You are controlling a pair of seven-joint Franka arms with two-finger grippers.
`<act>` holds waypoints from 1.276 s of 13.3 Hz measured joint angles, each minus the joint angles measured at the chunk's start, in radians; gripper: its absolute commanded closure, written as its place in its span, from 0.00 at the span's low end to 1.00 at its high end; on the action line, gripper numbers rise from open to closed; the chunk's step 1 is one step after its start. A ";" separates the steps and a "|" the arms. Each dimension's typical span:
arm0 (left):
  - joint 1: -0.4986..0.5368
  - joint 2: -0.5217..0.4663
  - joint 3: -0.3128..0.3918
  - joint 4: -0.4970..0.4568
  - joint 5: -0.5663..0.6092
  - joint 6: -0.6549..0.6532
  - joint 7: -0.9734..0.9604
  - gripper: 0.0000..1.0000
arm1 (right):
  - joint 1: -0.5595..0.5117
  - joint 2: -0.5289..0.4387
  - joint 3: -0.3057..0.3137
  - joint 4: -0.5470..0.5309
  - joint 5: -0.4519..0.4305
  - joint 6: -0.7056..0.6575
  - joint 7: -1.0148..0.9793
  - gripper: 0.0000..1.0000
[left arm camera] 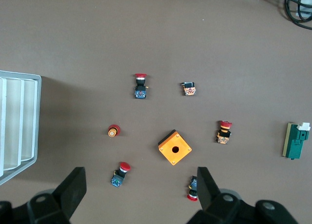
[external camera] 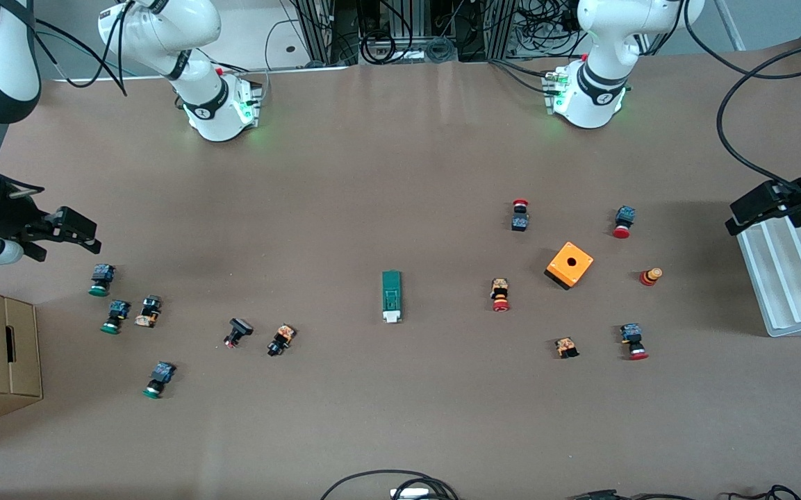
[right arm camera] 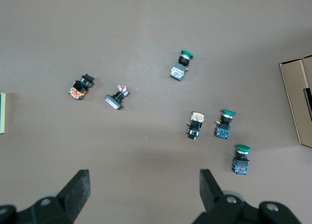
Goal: Close load switch with both arms
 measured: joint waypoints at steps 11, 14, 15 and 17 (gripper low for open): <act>0.014 0.021 0.019 -0.057 0.000 -0.015 0.007 0.00 | 0.000 0.000 0.000 0.000 0.000 0.000 0.000 0.00; 0.015 0.030 0.019 -0.057 -0.002 -0.013 0.016 0.00 | 0.000 0.000 0.000 0.000 0.000 0.000 0.000 0.00; 0.015 0.030 0.019 -0.057 -0.002 -0.013 0.032 0.00 | 0.000 0.000 0.000 0.000 0.000 0.000 0.000 0.00; 0.020 0.030 0.020 -0.057 -0.002 -0.013 0.063 0.00 | 0.000 0.000 0.000 0.000 0.000 0.000 0.000 0.00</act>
